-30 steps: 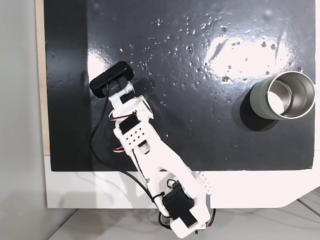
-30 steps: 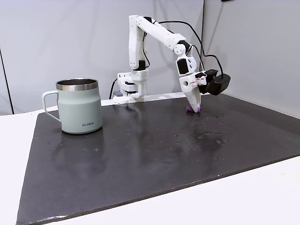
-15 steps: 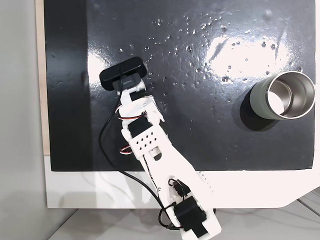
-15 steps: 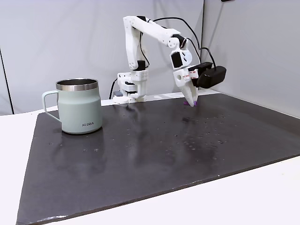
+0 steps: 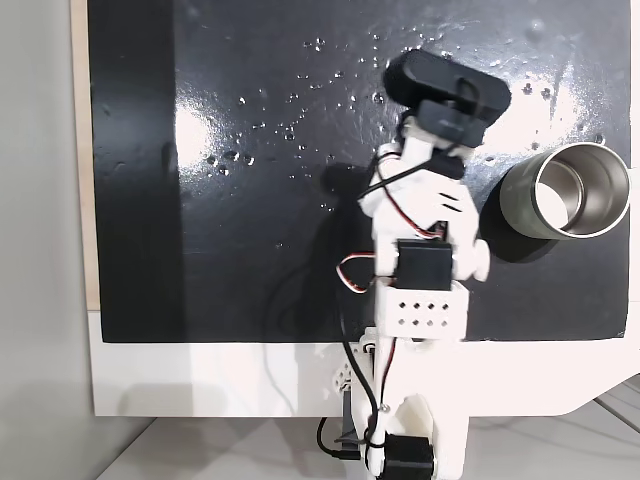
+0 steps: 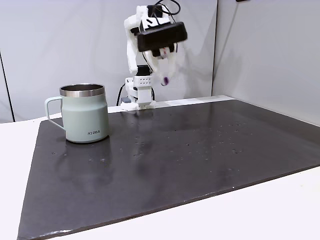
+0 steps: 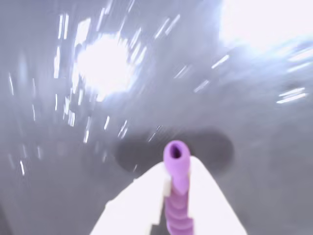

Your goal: Grasp a pengrip and put it in the cup.

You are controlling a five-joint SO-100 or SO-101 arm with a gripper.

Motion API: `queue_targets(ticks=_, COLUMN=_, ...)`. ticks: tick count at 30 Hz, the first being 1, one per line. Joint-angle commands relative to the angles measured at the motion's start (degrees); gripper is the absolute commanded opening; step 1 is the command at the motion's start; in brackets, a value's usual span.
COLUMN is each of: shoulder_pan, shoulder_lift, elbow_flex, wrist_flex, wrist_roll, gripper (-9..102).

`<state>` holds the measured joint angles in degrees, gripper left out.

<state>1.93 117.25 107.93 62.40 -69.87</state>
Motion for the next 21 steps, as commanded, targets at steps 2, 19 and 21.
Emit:
queue_targets(ticks=2, shoulder_pan=8.1, shoulder_lift=2.5, elbow_flex=-8.3, wrist_flex=-1.3, wrist_roll=1.5, gripper=0)
queue_targets(ticks=19, shoulder_pan=32.3, shoulder_lift=12.5, elbow_flex=-2.1, wrist_flex=-12.4, wrist_roll=0.8, gripper=0)
queue_targets(ticks=21, shoulder_pan=33.6, shoulder_lift=15.2, elbow_flex=2.5, wrist_flex=-15.6, wrist_roll=0.4, gripper=0)
